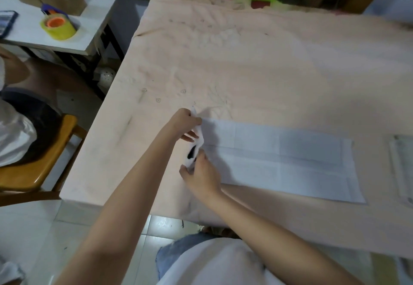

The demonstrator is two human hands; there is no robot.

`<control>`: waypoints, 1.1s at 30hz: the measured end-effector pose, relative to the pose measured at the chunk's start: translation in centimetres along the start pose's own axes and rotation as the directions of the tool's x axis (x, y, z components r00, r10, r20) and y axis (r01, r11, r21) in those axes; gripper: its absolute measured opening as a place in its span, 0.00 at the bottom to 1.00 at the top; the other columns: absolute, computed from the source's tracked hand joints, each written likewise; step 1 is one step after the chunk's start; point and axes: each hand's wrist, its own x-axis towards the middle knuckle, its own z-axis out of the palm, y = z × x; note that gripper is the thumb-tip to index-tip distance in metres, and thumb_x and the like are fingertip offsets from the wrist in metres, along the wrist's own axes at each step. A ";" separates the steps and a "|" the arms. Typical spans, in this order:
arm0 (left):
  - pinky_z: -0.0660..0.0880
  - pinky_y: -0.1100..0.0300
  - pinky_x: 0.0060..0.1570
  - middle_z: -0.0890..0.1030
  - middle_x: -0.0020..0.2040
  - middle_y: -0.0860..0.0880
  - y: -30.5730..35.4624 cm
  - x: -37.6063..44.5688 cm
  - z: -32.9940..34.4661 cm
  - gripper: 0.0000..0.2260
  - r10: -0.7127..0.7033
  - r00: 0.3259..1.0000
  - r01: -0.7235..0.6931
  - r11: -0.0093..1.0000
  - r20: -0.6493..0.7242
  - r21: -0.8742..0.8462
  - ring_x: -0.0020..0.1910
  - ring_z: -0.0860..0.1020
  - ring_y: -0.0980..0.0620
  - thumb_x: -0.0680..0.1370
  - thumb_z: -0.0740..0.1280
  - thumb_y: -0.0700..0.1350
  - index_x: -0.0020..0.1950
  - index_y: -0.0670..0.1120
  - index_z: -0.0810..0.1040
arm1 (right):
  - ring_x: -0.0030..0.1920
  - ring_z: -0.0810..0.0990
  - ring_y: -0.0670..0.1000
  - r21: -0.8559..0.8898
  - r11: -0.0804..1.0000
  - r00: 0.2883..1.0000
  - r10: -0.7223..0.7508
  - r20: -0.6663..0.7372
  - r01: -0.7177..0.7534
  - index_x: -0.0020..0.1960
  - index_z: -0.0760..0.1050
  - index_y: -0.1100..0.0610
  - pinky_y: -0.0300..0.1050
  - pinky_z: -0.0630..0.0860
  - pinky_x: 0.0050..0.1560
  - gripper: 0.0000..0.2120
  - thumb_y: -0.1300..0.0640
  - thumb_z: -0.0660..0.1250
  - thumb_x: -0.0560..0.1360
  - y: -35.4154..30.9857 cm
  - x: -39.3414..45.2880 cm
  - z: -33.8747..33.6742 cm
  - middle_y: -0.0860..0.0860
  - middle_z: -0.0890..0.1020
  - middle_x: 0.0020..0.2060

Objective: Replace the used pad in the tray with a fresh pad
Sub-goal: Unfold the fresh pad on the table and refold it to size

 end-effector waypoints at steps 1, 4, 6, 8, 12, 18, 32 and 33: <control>0.78 0.57 0.31 0.78 0.42 0.42 0.2 0.0 0.6 0.07 -0.002 1.000 0.001 1.000 0.009 0.013 0.32 0.79 0.47 0.77 0.62 0.38 0.52 0.36 0.73 | 0.41 0.78 0.55 0.033 0.999 0.999 0.030 0.023 -0.031 0.51 0.69 0.58 0.44 0.70 0.37 0.12 0.50 0.63 0.74 0.5 -0.1 -0.5 0.51 0.79 0.39; 0.77 0.59 0.29 0.78 0.40 0.42 0.8 0.1 2.5 0.04 -0.005 0.999 0.003 0.998 0.038 0.069 0.33 0.80 0.48 0.76 0.62 0.38 0.48 0.38 0.71 | 0.30 0.72 0.48 0.206 0.967 0.989 0.139 0.055 -0.147 0.38 0.68 0.55 0.42 0.65 0.31 0.08 0.53 0.63 0.73 1.8 -0.6 -1.8 0.47 0.73 0.26; 0.78 0.58 0.32 0.78 0.38 0.42 1.0 0.2 3.9 0.03 -0.003 0.998 -0.004 0.992 0.055 0.129 0.35 0.81 0.46 0.76 0.61 0.38 0.44 0.39 0.71 | 0.36 0.78 0.47 0.395 0.888 0.971 0.232 0.060 -0.237 0.47 0.74 0.52 0.44 0.75 0.39 0.07 0.50 0.64 0.72 2.6 -0.6 -2.7 0.46 0.80 0.33; 0.80 0.52 0.39 0.79 0.36 0.43 1.3 0.5 5.1 0.05 0.012 0.998 -0.023 0.980 0.057 0.200 0.40 0.82 0.42 0.75 0.61 0.39 0.40 0.42 0.69 | 0.39 0.83 0.51 0.526 0.787 0.938 0.340 0.065 -0.322 0.50 0.76 0.53 0.53 0.81 0.42 0.14 0.46 0.64 0.70 3.5 -0.3 -3.3 0.48 0.83 0.38; 0.80 0.48 0.48 0.77 0.30 0.46 1.9 0.9 7.3 0.06 0.036 0.997 -0.055 0.939 0.062 0.339 0.37 0.81 0.42 0.73 0.61 0.40 0.36 0.44 0.69 | 0.38 0.85 0.56 0.581 0.721 0.913 0.393 0.108 -0.379 0.41 0.75 0.51 0.50 0.80 0.35 0.04 0.55 0.63 0.73 6.0 -0.2 -4.3 0.54 0.83 0.40; 0.74 0.57 0.44 0.75 0.31 0.50 2.3 1.3 11.0 0.09 0.084 0.995 -0.103 0.851 0.059 0.515 0.37 0.77 0.48 0.74 0.62 0.45 0.35 0.47 0.68 | 0.39 0.85 0.58 0.586 0.690 0.891 0.435 0.133 -0.425 0.40 0.72 0.50 0.50 0.78 0.37 0.06 0.57 0.63 0.76 9.0 -1.1 -5.9 0.48 0.80 0.30; 0.67 0.60 0.33 0.74 0.29 0.53 1.8 1.5 14.6 0.16 0.132 0.989 -0.147 0.794 0.069 0.590 0.31 0.74 0.52 0.78 0.57 0.58 0.37 0.48 0.66 | 0.28 0.79 0.48 0.550 0.704 0.877 0.466 0.120 -0.449 0.43 0.75 0.54 0.40 0.74 0.28 0.06 0.55 0.63 0.78 12.0 -1.7 -6.8 0.50 0.78 0.30; 0.66 0.60 0.32 0.73 0.30 0.52 1.6 1.3 14.4 0.16 0.176 0.984 -0.161 0.792 0.033 0.589 0.31 0.73 0.52 0.78 0.56 0.58 0.39 0.47 0.67 | 0.27 0.78 0.47 0.551 0.707 0.881 0.457 0.122 -0.443 0.43 0.75 0.55 0.39 0.74 0.27 0.06 0.55 0.63 0.78 11.9 -1.6 -6.8 0.51 0.78 0.30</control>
